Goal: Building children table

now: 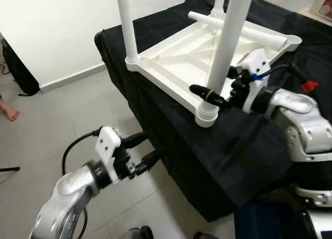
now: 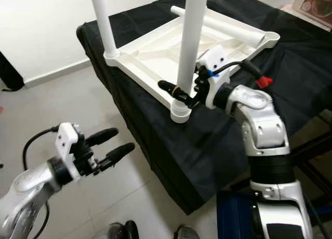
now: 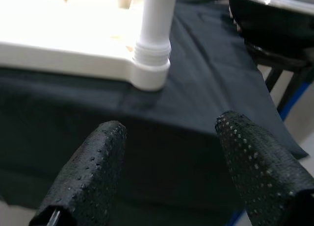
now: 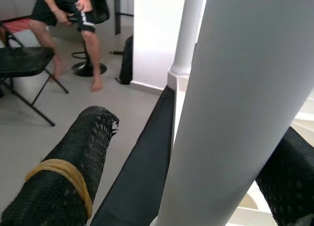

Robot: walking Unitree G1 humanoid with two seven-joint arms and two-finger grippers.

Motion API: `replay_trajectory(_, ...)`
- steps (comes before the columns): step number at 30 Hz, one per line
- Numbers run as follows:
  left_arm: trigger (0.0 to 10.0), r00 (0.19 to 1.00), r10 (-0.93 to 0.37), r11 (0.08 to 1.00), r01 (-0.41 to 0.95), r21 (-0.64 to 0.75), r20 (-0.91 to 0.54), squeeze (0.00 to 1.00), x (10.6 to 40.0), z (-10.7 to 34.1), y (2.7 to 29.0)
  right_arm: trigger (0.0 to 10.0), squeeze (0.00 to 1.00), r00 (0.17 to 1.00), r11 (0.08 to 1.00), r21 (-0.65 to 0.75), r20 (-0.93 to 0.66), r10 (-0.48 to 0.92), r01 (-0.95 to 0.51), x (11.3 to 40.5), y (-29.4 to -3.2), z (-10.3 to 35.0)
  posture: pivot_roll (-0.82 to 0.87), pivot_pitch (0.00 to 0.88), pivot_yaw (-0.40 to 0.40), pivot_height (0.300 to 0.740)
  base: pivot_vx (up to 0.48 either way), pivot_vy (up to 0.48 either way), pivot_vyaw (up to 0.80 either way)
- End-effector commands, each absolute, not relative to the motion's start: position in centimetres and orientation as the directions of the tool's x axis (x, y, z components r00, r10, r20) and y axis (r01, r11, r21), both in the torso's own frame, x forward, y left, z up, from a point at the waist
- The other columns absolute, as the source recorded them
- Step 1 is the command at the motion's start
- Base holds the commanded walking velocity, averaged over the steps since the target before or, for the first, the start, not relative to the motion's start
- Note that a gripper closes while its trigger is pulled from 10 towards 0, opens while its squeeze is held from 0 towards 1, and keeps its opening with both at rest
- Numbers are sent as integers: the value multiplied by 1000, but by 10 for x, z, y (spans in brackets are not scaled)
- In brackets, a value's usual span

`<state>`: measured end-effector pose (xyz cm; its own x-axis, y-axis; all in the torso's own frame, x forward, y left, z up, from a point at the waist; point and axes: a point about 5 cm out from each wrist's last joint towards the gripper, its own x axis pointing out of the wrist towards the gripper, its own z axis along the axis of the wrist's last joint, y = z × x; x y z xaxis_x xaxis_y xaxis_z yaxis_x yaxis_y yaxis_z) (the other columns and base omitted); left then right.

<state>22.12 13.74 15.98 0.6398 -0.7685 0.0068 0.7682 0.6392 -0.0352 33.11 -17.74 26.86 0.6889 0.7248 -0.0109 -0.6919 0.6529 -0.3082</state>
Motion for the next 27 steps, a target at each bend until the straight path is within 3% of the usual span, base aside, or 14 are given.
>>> replay_trajectory(1, 10000, 649, -761, 649, 760, -35, -14, 0, 214, 160, 141, 10000, 0, 645, 602, -305, -55, 763, -738, 331, -175, 260, 7, 162, 19, 740, 0, 0, 0)
replay_trajectory(10, 10000, 655, -755, 656, 753, -53, -27, 0, 201, 158, 144, 10000, 0, 639, 590, -316, -70, 766, -743, 335, -187, 263, 8, 173, 12, 740, 0, 0, 0)
replay_trajectory(11, 10000, 659, -752, 659, 750, -54, -27, 0, 200, 158, 143, 3451, 0, 633, 584, -317, -72, 770, -747, 335, -187, 262, 8, 179, 12, 740, 0, 0, 0)
replay_trajectory(14, 10000, 666, -745, 666, 744, -52, -24, 0, 200, 159, 142, 3451, 0, 631, 581, -322, -73, 772, -748, 336, -185, 261, 9, 184, 9, 740, 0, 0, 0)
replay_trajectory(15, 10000, 673, -740, 672, 738, -53, -15, 0, 201, 160, 141, 0, 0, 638, 585, -329, -73, 767, -741, 336, -184, 259, 8, 187, 10, 740, 0, 0, 0)
replay_trajectory(27, 10000, 687, -727, 685, 726, -54, 6, 0, 205, 164, 132, 0, 0, 822, 759, -360, -40, 568, -542, 336, -186, 248, -6, 197, 5, 740, 0, 0, 0)
